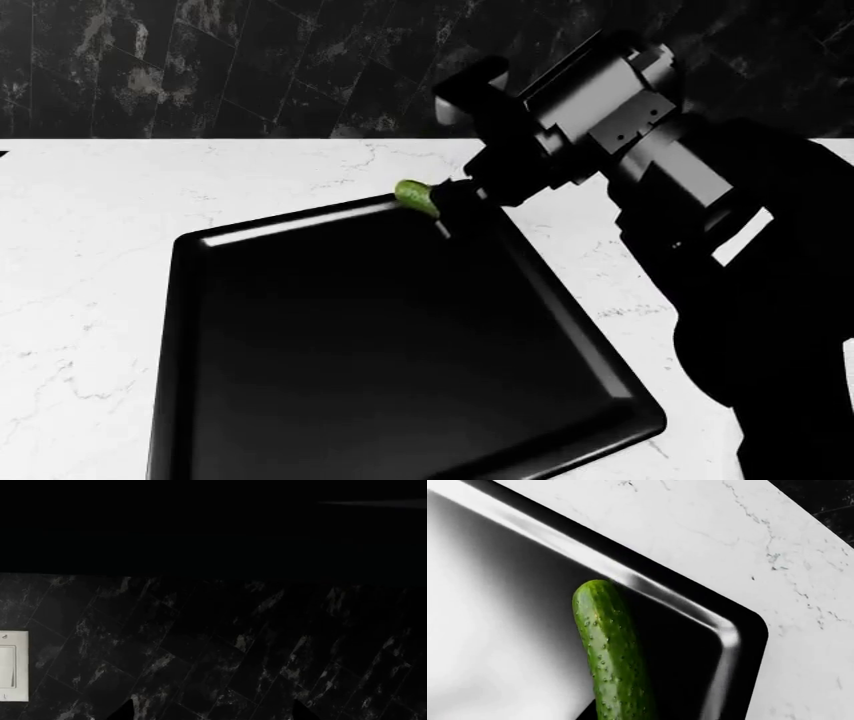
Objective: Place the two vegetables and bowl onto the tray for setting up a vegetable dip station.
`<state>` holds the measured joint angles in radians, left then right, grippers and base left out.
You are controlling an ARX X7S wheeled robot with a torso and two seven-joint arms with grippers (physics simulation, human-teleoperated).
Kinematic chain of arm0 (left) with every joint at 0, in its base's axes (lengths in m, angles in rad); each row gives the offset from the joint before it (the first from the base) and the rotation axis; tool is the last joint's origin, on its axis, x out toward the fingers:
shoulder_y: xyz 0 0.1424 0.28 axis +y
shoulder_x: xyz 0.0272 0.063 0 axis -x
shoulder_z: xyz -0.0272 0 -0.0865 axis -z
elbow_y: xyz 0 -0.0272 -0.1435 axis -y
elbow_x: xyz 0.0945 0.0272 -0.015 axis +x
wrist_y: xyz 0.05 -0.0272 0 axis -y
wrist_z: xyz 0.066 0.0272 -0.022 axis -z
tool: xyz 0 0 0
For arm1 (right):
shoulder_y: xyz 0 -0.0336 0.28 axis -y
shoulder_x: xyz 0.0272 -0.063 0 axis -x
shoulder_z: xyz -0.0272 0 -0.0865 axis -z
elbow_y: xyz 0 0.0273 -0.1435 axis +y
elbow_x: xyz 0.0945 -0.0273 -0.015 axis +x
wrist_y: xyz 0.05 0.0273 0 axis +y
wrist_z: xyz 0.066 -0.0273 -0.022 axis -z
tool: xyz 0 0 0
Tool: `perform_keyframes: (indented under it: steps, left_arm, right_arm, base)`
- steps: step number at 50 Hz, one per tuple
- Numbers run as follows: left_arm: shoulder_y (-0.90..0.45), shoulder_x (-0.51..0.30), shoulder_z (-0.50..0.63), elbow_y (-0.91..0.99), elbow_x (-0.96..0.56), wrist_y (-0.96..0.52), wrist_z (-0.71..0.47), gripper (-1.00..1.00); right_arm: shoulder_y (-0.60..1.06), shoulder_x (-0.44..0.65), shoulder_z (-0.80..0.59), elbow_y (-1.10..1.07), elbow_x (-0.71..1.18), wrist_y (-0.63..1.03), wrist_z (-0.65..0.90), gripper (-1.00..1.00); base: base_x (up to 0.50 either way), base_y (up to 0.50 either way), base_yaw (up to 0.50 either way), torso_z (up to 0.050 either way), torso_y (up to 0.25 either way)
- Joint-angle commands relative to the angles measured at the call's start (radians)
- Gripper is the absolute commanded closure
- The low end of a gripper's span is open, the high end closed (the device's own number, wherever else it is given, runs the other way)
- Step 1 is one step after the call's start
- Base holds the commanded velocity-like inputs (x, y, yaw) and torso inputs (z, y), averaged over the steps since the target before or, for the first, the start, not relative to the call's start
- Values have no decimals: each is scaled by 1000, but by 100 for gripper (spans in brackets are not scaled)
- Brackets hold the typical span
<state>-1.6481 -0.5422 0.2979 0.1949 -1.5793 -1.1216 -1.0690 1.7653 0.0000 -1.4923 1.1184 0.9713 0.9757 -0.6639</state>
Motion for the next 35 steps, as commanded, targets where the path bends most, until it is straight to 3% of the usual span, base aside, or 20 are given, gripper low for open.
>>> perform_keyframes:
  steps: [1, 6, 7, 23, 35]
  left_arm:
    - [0, -3, 3, -1, 3, 6, 4, -100]
    - [-2, -5, 4, -2, 0, 7, 2, -100]
    - [-3, -5, 4, -2, 0, 7, 2, -100]
    - [-4, -7, 11, -4, 3, 13, 6, -100]
    - [-1, -10, 12, -3, -6, 16, 0, -100]
  right_arm:
    - [-5, 0, 1, -11, -11, -4, -8, 100]
    - [-8, 0, 1, -14, -7, -4, -3, 100]
    - [-8, 0, 1, -13, -6, -4, -4, -100]
    - [19, 0, -1, -19, -13, -10, -15, -100]
    - [159, 0, 4, -4, 25, -27, -25, -100]
  base:
    - [0, 0, 0, 0, 0]
    - [0, 0, 0, 0, 2]
    - [0, 0, 0, 0, 0]
    - [0, 0, 0, 0, 0]
    - [0, 0, 0, 0, 0]
